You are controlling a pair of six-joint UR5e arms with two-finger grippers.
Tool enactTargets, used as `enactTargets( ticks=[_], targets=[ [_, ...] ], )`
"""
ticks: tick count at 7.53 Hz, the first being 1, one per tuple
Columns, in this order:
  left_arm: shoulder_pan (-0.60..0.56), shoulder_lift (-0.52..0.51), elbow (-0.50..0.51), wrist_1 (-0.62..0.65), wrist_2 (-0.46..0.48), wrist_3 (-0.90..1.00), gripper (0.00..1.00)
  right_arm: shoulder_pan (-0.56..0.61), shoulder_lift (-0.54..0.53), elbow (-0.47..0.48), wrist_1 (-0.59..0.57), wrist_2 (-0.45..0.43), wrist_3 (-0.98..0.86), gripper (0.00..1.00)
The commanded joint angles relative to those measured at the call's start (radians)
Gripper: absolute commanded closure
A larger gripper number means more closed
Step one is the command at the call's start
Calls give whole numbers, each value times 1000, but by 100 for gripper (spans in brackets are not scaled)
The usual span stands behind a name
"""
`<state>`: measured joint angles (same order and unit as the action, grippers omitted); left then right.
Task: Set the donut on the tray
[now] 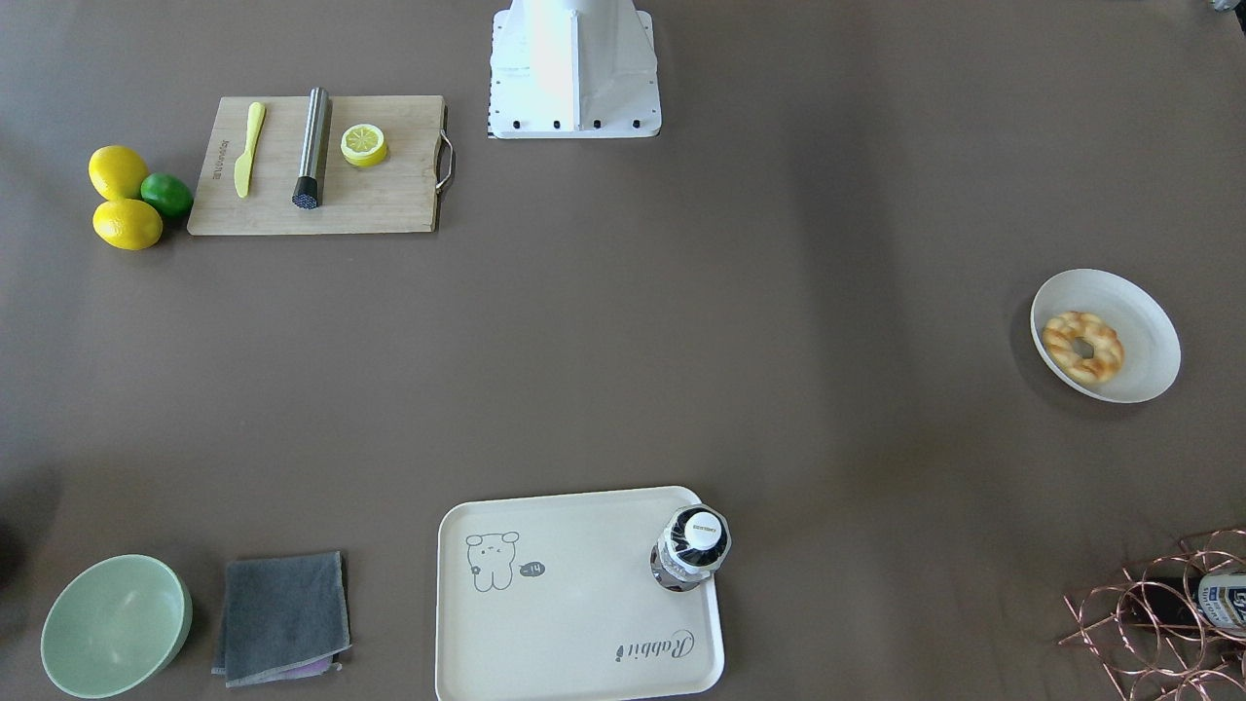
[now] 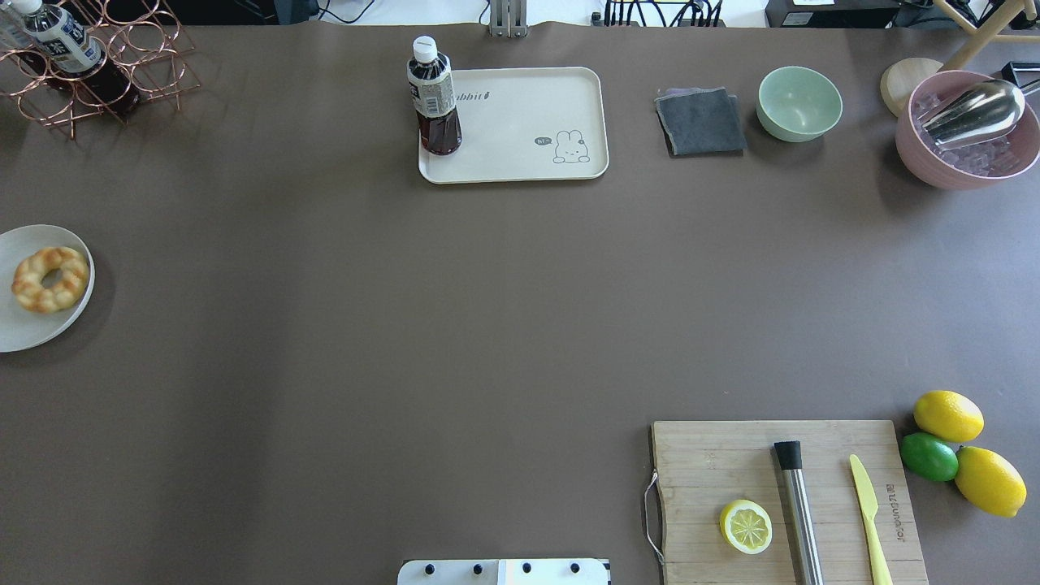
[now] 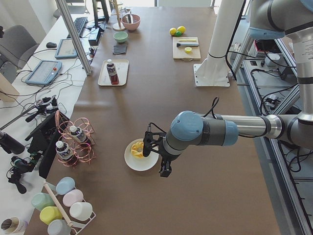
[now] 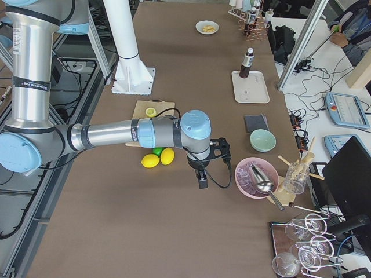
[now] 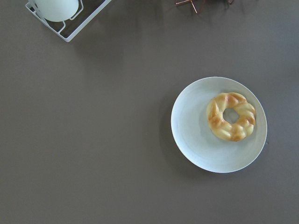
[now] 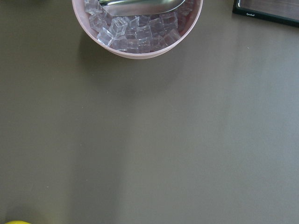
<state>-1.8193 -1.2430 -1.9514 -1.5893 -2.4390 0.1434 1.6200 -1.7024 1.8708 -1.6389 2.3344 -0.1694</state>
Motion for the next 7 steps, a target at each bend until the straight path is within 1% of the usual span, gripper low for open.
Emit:
enactTargets(
  ticks=[1, 2, 4, 5, 7],
  targets=[
    [-1, 2, -9, -3, -5, -1, 2, 0, -2, -2, -2, 2, 1, 0],
    [2, 2, -7, -6, -3, -1, 2, 0, 1, -24, -1, 2, 4, 0],
    [26, 0, 3, -11, 0, 4, 2, 0, 6, -30, 5, 55, 4, 0],
    [26, -15, 49, -12, 1, 4, 2, -5, 16, -32, 5, 56, 2, 0],
    [26, -29, 33, -15, 2, -1, 2, -5, 17, -35, 5, 54, 4, 0]
  ],
)
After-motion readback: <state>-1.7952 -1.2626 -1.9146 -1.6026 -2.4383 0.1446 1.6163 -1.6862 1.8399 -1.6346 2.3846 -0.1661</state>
